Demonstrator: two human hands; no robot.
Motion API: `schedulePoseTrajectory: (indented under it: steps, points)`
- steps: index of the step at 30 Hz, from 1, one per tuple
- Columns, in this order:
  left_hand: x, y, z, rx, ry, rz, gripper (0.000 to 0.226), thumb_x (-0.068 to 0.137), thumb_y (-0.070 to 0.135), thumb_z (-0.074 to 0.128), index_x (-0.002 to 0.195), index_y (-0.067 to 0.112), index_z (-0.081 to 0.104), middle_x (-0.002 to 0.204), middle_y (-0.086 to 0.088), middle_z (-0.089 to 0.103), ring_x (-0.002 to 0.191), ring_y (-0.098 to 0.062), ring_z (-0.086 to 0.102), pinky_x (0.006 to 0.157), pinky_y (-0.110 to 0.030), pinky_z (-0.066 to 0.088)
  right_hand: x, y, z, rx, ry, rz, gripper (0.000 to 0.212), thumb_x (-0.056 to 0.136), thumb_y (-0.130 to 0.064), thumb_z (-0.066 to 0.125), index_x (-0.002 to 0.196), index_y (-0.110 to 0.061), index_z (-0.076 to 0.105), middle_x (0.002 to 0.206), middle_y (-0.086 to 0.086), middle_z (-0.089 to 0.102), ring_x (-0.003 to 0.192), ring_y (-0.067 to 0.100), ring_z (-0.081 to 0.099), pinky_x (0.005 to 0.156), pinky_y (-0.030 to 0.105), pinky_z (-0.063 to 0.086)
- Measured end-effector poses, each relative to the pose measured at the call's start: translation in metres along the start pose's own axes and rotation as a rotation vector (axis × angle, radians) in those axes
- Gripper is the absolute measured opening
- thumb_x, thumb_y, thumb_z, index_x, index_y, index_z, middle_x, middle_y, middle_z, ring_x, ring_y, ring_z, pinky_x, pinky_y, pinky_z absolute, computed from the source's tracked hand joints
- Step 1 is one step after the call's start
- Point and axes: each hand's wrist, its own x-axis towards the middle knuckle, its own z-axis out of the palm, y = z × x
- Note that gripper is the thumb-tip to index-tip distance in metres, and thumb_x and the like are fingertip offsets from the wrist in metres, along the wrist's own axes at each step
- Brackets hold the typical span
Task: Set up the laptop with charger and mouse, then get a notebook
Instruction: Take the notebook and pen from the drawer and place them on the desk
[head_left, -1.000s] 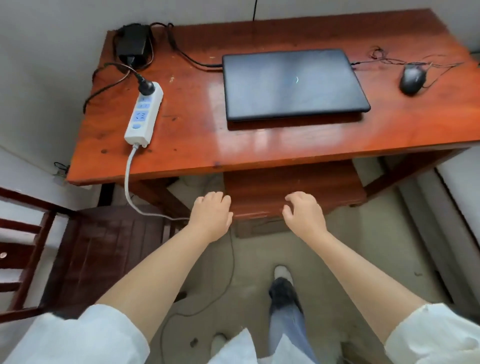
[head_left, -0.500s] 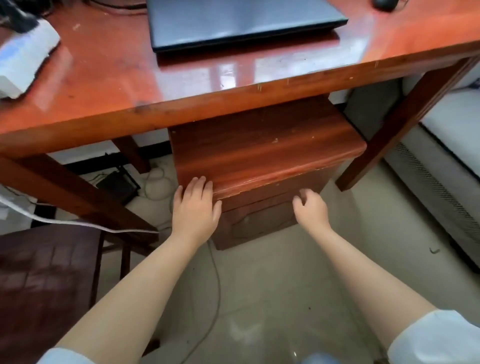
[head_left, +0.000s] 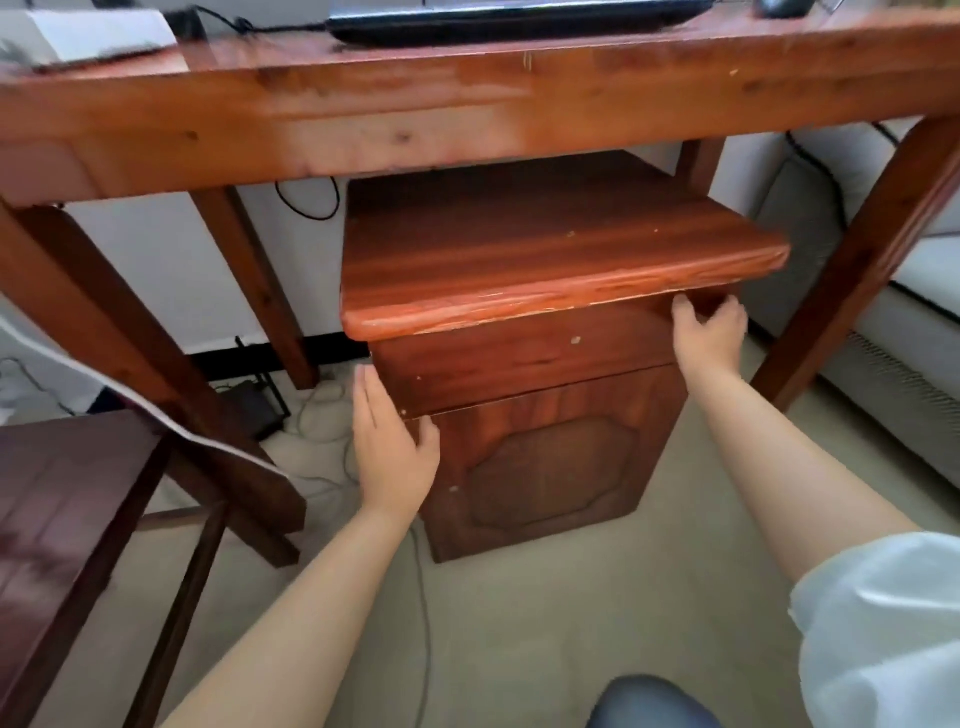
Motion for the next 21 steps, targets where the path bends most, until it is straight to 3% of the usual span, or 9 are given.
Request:
schedulePoseTrajectory:
  steps: [2,5,8,12,16,21]
  points:
    - [0.011,0.004,0.003,-0.122,-0.039,-0.135,0.064,0.087,0.002,0.055,0.143,0.002,0.023,0.146,-0.018,0.037,0.135,-0.028,0.034,0.115,-0.035,0.026,0.008,-0.008,-0.007,0.136,0.008,0.038,0.067,0.091,-0.028,0.053,0.144,-0.004,0.019,0.154,0.012,0.023,0.141,0.027,0.024,0.117,0.036,0.019]
    - [0.029,0.018,0.003,-0.224,0.025,-0.268,0.070,0.088,0.010,0.056,0.146,0.009,0.017,0.149,-0.010,0.035,0.137,-0.026,0.034,0.116,-0.039,0.027,0.013,-0.007,-0.011,0.307,-0.045,0.035,0.068,0.090,-0.020,0.054,0.146,-0.014,0.017,0.153,0.006,0.028,0.140,0.024,0.026,0.116,0.036,0.020]
    - [0.036,0.024,0.007,-0.260,0.065,-0.258,0.074,0.084,0.010,0.060,0.145,0.011,0.019,0.147,-0.010,0.037,0.135,-0.026,0.035,0.115,-0.040,0.028,0.017,-0.003,-0.013,0.257,-0.021,0.048,0.059,0.089,-0.009,0.049,0.143,-0.010,0.025,0.149,0.010,0.032,0.136,0.026,0.032,0.113,0.034,0.025]
    - [0.039,0.039,0.016,-0.297,0.112,-0.359,0.074,0.085,0.007,0.058,0.146,0.005,0.016,0.153,-0.013,0.025,0.141,-0.028,0.024,0.117,-0.045,0.025,0.024,-0.007,-0.018,0.191,-0.006,0.068,0.046,0.087,-0.005,0.047,0.133,-0.002,0.042,0.141,0.017,0.038,0.126,0.035,0.041,0.108,0.038,0.032]
    - [0.040,0.050,0.021,-0.192,0.258,-0.464,0.067,0.083,0.008,0.062,0.139,0.000,0.027,0.148,-0.014,0.025,0.137,-0.029,0.020,0.111,-0.042,0.029,0.026,-0.007,-0.021,0.182,0.017,0.088,0.042,0.092,-0.010,0.042,0.133,0.000,0.040,0.142,0.018,0.035,0.128,0.034,0.038,0.107,0.036,0.030]
    - [0.041,0.048,0.023,-0.170,0.221,-0.430,0.080,0.076,0.015,0.072,0.138,-0.004,0.025,0.145,-0.019,0.025,0.135,-0.032,0.021,0.110,-0.042,0.029,0.029,-0.002,-0.021,0.279,0.055,0.115,0.040,0.096,-0.013,0.033,0.131,0.001,0.044,0.141,0.021,0.037,0.127,0.034,0.039,0.108,0.039,0.028]
